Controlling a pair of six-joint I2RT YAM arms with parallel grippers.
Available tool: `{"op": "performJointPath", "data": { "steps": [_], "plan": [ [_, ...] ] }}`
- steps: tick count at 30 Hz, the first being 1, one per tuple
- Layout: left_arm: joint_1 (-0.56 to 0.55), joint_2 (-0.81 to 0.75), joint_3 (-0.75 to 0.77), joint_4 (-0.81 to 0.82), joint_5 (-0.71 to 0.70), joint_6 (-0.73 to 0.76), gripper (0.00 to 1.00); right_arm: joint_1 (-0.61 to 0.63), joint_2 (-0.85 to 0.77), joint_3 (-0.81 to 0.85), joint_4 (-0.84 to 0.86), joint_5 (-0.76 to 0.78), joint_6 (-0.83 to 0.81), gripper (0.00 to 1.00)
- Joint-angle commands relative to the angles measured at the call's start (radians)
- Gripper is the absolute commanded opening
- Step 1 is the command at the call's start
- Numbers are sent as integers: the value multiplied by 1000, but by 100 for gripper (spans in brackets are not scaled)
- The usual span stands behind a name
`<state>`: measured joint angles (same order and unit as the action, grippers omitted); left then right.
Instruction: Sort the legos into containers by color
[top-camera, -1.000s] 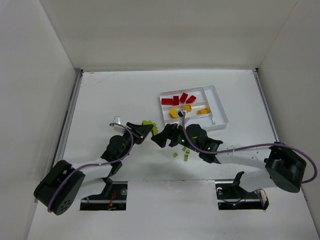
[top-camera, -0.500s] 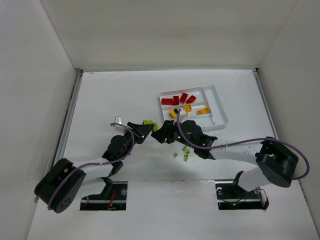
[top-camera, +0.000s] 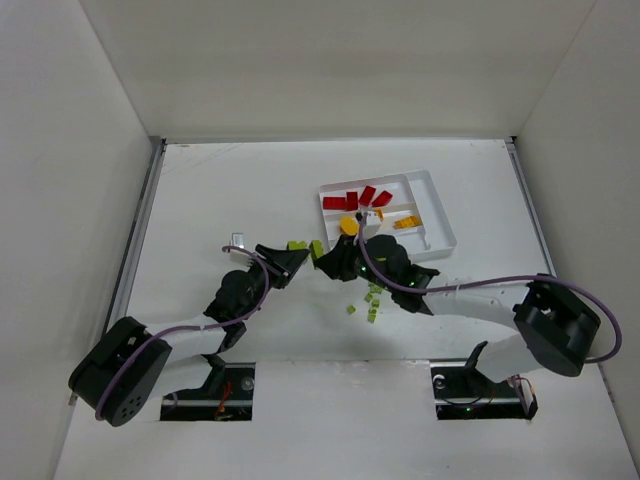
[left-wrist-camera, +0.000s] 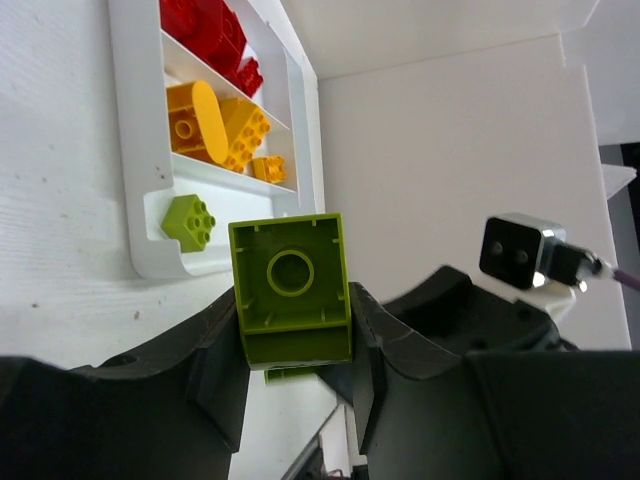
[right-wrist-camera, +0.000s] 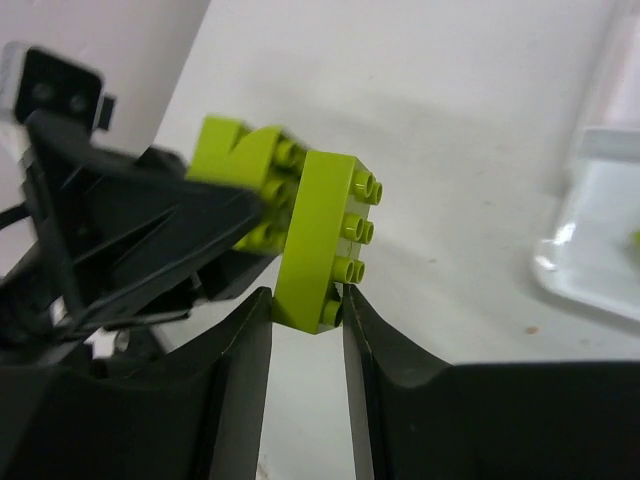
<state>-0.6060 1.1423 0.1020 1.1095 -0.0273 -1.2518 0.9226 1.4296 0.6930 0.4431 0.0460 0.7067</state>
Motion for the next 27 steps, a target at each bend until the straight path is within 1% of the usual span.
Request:
{"op": "performJointPath", "data": {
  "steps": [1, 8, 11, 14, 17, 21, 27],
  "plan": [
    [-4, -13, 34, 81, 56, -12, 12, -52, -63, 7, -21, 104, -26, 32],
    [-7, -10, 30, 81, 56, -8, 12, -115, -139, -56, -38, 149, -9, 32],
    [-8, -7, 27, 81, 56, -5, 12, -136, -156, -85, -75, 219, 8, 32],
    [-18, 10, 33, 81, 56, -1, 12, -167, -146, -104, -127, 275, 30, 32],
    [-28, 36, 45, 81, 61, 6, 13, -193, -130, -122, -132, 279, 63, 33],
    [-44, 63, 68, 81, 81, 15, 13, -215, -109, -128, -130, 301, 70, 33],
    [-76, 91, 93, 82, 125, 41, 13, -247, -72, -118, -109, 276, 80, 37]
  ]
}}
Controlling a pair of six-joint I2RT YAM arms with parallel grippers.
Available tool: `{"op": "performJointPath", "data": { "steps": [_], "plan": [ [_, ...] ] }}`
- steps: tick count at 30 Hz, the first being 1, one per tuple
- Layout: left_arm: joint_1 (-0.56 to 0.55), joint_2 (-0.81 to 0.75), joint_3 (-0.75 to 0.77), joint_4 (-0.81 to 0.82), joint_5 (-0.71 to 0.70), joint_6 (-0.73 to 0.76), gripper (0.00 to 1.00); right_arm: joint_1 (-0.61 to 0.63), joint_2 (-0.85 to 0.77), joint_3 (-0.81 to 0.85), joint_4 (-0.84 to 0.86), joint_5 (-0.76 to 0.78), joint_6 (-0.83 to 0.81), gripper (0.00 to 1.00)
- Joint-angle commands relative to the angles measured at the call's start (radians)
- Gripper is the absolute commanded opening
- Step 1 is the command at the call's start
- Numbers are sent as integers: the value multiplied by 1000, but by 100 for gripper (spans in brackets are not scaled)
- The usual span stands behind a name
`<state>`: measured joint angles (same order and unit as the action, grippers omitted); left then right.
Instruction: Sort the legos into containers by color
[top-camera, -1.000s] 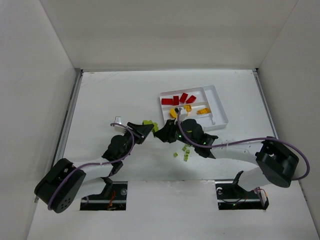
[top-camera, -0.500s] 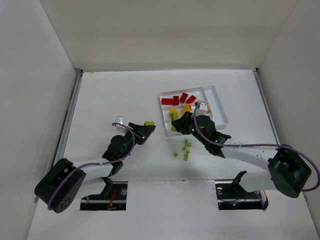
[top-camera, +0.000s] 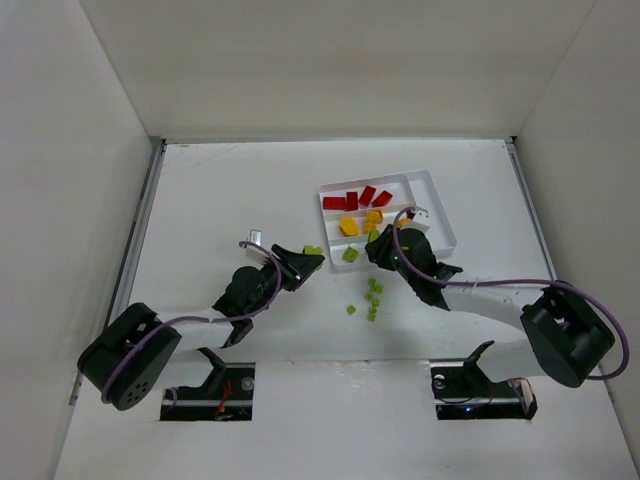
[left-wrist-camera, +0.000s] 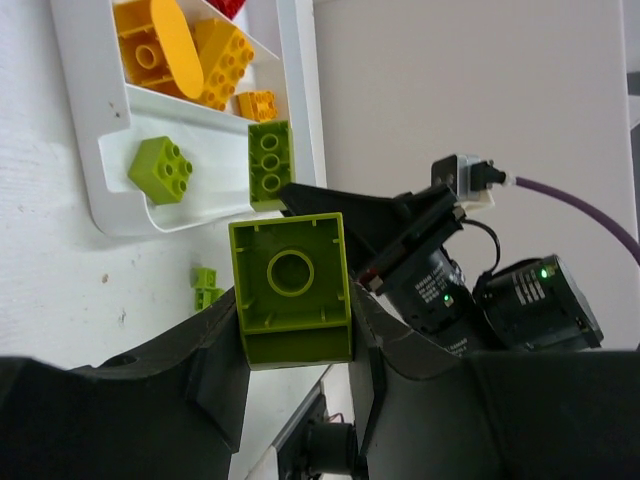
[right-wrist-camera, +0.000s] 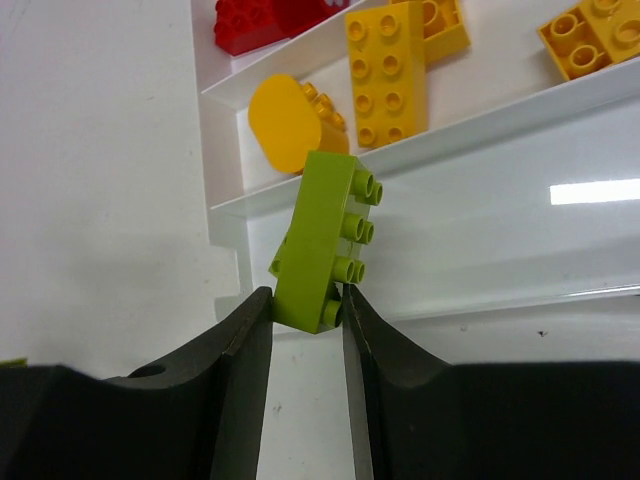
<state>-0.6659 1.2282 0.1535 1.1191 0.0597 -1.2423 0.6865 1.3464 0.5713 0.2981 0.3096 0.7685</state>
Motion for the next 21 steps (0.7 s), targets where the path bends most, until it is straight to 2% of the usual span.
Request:
{"op": "performJointPath", "data": {
  "steps": [1, 10, 14, 16, 21],
  "plan": [
    [-21, 8, 44, 73, 42, 35, 13, -11, 16, 9, 30, 17, 20, 37],
    [-41, 25, 49, 85, 48, 43, 13, -22, 59, 28, 39, -24, 48, 43],
    [-42, 19, 49, 85, 48, 43, 13, -22, 48, 27, 39, -26, 48, 62],
    [-42, 16, 47, 87, 48, 43, 13, -22, 17, 16, 39, -21, 48, 67],
    [-42, 11, 43, 136, 61, 30, 14, -6, -120, -24, 87, -41, 20, 65]
  ]
}}
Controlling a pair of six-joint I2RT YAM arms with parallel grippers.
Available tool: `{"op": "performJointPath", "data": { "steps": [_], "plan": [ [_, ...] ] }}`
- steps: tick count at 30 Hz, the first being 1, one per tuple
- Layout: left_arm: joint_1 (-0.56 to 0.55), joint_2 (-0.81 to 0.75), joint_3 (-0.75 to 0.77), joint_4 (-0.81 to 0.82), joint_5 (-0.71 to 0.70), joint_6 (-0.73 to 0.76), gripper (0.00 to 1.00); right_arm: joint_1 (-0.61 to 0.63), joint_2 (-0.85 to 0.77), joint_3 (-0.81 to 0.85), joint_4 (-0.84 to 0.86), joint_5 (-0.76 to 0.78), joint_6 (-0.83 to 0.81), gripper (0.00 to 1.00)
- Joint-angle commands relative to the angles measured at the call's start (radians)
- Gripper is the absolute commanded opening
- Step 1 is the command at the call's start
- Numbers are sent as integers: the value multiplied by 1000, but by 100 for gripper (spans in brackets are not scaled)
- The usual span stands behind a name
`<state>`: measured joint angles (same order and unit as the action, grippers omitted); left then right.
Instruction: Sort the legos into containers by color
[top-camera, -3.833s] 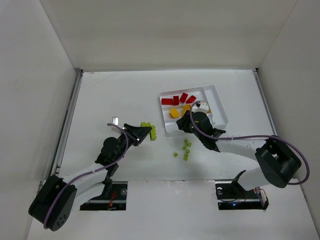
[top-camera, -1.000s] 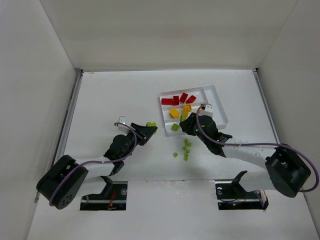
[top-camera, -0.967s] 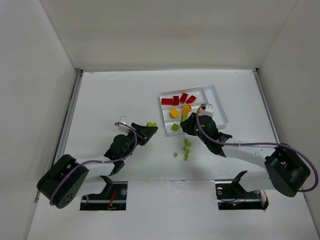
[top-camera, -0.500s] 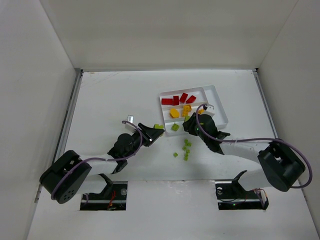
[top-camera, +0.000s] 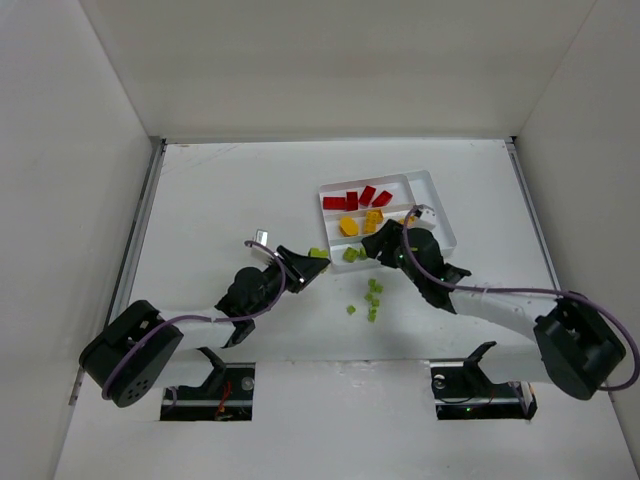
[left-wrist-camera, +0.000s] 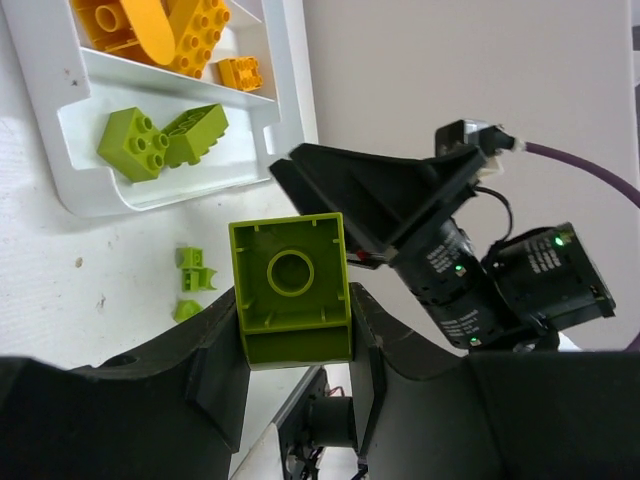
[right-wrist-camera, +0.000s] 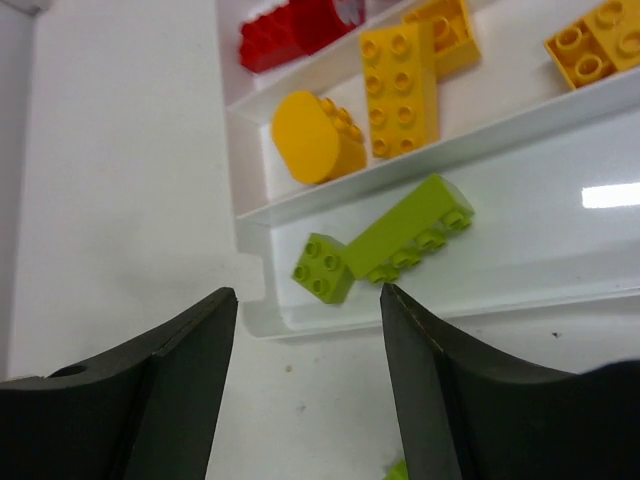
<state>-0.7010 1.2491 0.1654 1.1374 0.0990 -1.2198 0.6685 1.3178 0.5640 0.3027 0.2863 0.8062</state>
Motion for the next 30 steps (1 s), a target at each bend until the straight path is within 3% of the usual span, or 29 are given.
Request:
{"op": "performJointPath", "data": {
  "steps": [1, 6, 12, 23, 30],
  "plan": [
    [-7, -10, 31, 137, 30, 5, 14, 24, -116, -25, 105, -47, -22, 62],
    [-7, 1, 14, 258, 80, 9, 14, 38, -181, -53, 286, -272, -15, 56],
    [4, -19, -21, 349, 217, 20, 14, 38, -157, -53, 432, -463, 44, 73],
    [-76, -129, -49, 299, 380, 92, 15, 68, -95, -19, 337, -555, 14, 88],
    [-108, -197, -9, 144, 423, 166, 15, 93, -88, -32, 386, -631, 30, 77]
  ]
}}
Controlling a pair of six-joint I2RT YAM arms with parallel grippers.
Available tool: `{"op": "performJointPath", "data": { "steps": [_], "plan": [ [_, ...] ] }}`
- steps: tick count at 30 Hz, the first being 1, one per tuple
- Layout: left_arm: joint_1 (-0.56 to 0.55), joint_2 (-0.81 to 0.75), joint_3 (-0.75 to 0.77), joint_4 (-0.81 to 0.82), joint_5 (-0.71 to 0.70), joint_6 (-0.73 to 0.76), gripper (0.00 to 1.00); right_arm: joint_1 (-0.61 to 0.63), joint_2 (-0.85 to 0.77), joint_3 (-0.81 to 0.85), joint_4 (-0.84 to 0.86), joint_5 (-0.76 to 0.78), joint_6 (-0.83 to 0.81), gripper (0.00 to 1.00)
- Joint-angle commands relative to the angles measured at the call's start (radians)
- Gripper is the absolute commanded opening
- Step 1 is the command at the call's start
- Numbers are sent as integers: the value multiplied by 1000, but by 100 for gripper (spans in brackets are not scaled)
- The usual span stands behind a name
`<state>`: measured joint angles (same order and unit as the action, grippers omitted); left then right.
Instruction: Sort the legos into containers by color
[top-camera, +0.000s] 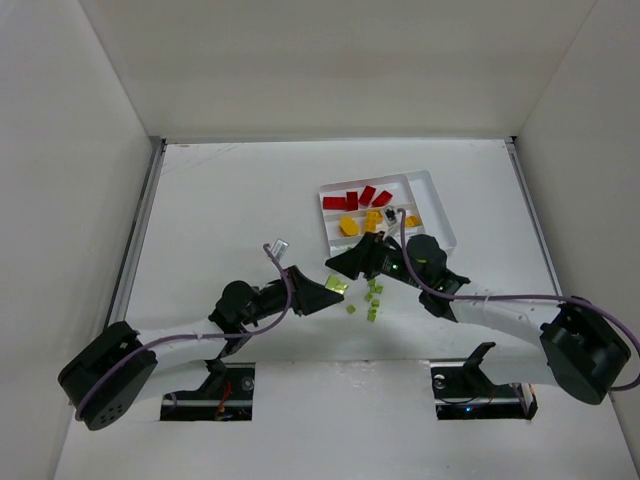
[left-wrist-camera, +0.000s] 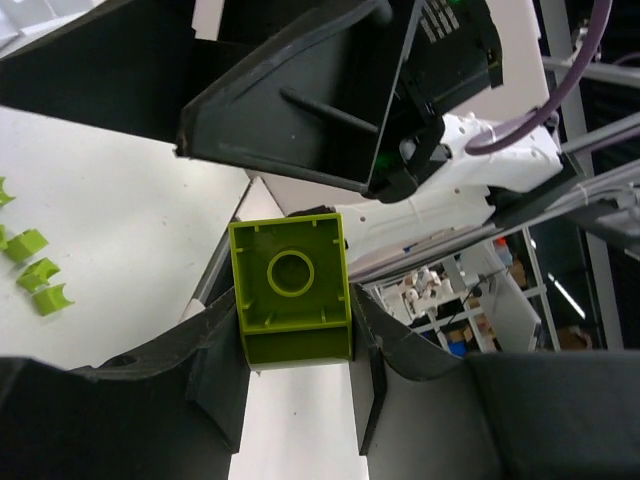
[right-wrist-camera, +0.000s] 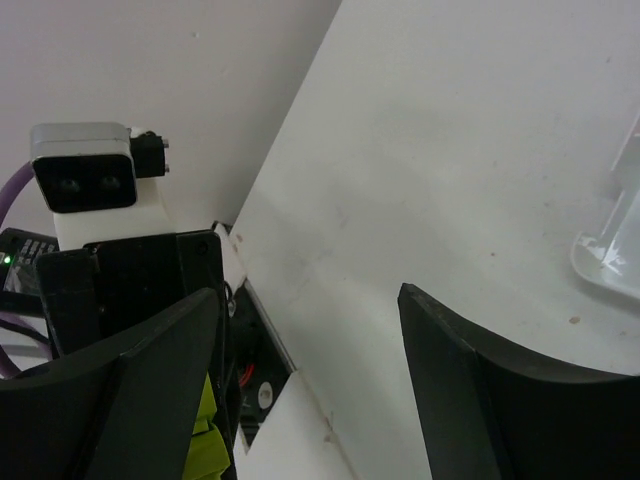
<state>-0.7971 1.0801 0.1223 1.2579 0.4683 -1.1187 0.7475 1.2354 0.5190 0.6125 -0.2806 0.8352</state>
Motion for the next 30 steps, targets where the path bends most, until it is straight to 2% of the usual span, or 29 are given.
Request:
{"op": "performJointPath", "data": {
  "steps": [1, 5, 9, 17, 21, 26, 30],
  "plan": [
    [-17, -34, 39, 0, 55, 75, 15, 17, -10, 12, 79, -77, 1, 75],
    [-21, -49, 43, -35, 49, 92, 15, 19, -36, -8, 73, -77, 5, 73],
    [-18, -42, 45, -40, 46, 96, 15, 3, -86, -39, 81, -48, 18, 77],
    [-12, -23, 51, -32, 21, 97, 15, -3, -100, -45, 96, -109, 22, 77],
    [-11, -11, 56, -26, 18, 97, 15, 9, -74, -47, 110, -137, 31, 73],
    [-6, -11, 59, -26, 13, 97, 15, 23, -68, -57, 127, -147, 33, 61],
    [-1, -5, 60, -26, 13, 97, 15, 23, -71, -59, 130, -161, 35, 60]
  ]
}}
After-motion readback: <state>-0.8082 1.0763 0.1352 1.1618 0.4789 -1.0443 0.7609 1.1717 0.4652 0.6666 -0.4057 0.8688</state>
